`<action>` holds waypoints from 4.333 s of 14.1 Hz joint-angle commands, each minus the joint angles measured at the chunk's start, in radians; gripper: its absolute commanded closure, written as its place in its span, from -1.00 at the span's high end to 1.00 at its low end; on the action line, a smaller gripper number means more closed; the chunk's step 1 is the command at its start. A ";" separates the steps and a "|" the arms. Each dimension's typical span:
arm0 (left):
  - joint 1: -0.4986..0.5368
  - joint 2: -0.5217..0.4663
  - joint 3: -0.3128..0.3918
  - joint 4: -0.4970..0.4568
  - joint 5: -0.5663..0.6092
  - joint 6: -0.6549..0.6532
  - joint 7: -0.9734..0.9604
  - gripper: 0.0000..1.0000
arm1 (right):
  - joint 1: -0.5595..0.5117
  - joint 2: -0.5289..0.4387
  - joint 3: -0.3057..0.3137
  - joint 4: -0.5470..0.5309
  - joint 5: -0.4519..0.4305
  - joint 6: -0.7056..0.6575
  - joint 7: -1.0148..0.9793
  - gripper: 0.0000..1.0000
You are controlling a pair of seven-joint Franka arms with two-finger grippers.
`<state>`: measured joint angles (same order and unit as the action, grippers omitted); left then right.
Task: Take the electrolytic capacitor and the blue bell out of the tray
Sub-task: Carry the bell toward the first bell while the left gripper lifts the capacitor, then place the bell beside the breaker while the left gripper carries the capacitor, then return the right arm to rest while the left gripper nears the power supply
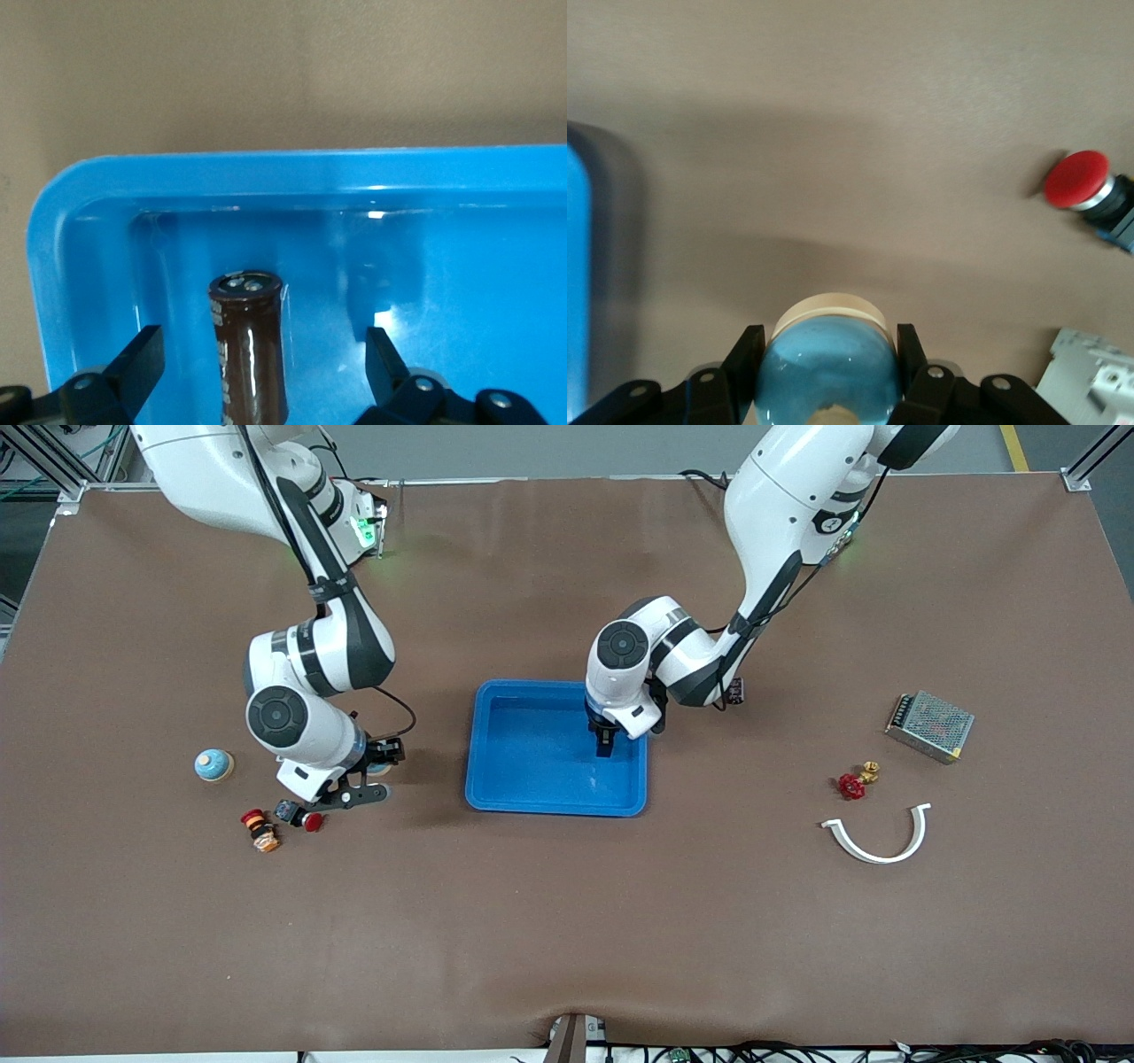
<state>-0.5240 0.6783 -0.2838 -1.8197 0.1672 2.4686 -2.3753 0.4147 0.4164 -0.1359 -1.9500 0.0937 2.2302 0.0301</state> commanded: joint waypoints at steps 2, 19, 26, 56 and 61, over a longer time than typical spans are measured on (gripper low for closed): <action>-0.002 0.001 0.000 0.020 0.028 -0.034 -0.028 0.36 | -0.076 -0.041 0.016 -0.115 -0.014 0.111 -0.110 -0.06; -0.005 -0.009 -0.011 0.167 0.051 -0.273 0.138 -1.00 | -0.079 0.005 0.019 -0.244 -0.014 0.358 -0.127 -0.05; 0.021 -0.071 -0.011 0.174 0.045 -0.353 0.520 -1.00 | -0.077 0.019 0.019 -0.247 -0.012 0.384 -0.127 -0.05; 0.293 -0.164 -0.038 -0.089 0.333 -0.400 1.504 -1.00 | -0.197 -0.294 -0.031 0.471 -0.123 -0.805 -0.096 1.00; 0.816 -0.134 -0.430 -0.093 0.184 -0.272 1.904 -1.00 | -0.303 -0.303 -0.031 0.583 -0.114 -0.879 -0.159 1.00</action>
<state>0.1061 0.5500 -0.5669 -1.8768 0.3865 2.1654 -0.5884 0.1538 0.1029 -0.1819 -1.4098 -0.0180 1.3594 -0.1121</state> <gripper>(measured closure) 0.696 0.000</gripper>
